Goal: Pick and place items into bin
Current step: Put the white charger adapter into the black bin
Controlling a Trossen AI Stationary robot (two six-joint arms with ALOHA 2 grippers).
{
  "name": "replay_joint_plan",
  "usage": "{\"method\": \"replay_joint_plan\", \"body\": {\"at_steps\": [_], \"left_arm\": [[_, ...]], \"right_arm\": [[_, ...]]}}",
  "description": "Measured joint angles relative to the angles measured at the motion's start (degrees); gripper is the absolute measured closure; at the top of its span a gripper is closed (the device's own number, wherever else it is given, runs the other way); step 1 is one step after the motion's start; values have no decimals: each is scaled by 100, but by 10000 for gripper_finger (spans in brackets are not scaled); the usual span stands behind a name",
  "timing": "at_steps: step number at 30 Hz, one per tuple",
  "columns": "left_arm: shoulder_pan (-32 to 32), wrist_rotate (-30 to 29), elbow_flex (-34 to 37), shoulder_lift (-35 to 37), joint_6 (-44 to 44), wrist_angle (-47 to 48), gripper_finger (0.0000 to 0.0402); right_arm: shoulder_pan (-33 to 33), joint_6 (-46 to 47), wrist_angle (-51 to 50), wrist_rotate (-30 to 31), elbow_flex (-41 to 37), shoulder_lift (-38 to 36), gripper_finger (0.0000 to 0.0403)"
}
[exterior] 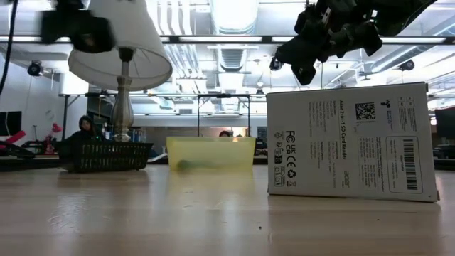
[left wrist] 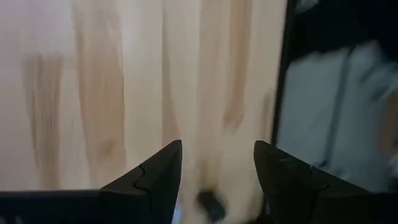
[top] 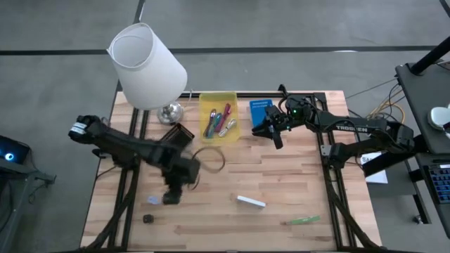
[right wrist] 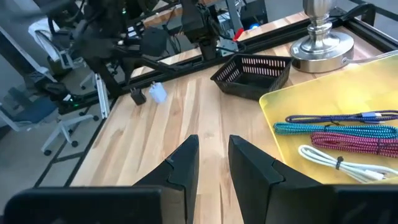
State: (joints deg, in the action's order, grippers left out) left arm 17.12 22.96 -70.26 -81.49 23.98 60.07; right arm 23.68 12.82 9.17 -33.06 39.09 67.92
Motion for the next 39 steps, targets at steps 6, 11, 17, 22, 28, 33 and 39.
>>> {"method": "replay_joint_plan", "body": {"at_steps": [6,11,17,22,28,33,39], "left_arm": [[672,-248,381,-10,-185,227,217],[1115,-249,788,-22,-172,219,217],[1516,-262,1353,-22,299,198,217],[1609,-313,1873,-22,506,-171,217],[1617,-279,2198,-22,675,-315,217],[1631,-282,2428,-27,721,-610,217],[1631,-329,2566,-170,720,-894,217]], "right_arm": [[0,-105,0,2,0,0,326],[-4,-105,0,4,0,0,326],[-4,-98,0,4,0,0,326],[-7,-100,-7,4,0,0,326],[-7,-85,-45,4,0,0,326],[-7,-100,-44,6,0,0,326],[-7,-102,-45,5,0,0,326]]}}
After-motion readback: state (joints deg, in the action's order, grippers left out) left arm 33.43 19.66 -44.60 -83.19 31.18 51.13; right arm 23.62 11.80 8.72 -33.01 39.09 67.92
